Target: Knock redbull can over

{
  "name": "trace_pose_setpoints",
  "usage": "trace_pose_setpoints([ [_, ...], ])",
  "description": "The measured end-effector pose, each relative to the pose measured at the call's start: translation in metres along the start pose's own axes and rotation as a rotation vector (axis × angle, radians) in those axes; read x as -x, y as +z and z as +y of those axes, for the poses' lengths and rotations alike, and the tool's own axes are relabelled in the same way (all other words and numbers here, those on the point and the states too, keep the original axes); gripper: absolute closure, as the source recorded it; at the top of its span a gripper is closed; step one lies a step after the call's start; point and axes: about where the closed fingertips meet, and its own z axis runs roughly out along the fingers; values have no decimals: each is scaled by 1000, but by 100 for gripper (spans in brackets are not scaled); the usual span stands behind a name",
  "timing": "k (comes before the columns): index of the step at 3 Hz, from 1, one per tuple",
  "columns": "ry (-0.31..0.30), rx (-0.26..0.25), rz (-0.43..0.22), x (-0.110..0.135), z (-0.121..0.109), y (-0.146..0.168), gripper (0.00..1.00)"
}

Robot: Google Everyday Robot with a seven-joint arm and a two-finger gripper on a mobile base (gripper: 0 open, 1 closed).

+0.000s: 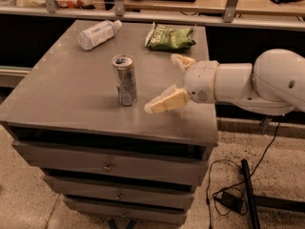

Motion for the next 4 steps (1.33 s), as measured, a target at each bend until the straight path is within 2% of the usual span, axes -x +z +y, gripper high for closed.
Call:
trace_pose_setpoints([
  [2,3,166,-89,10,17,68,1],
  [3,8,197,-107,12,22,83,24],
  [4,15,207,-102,12,24,94,54],
])
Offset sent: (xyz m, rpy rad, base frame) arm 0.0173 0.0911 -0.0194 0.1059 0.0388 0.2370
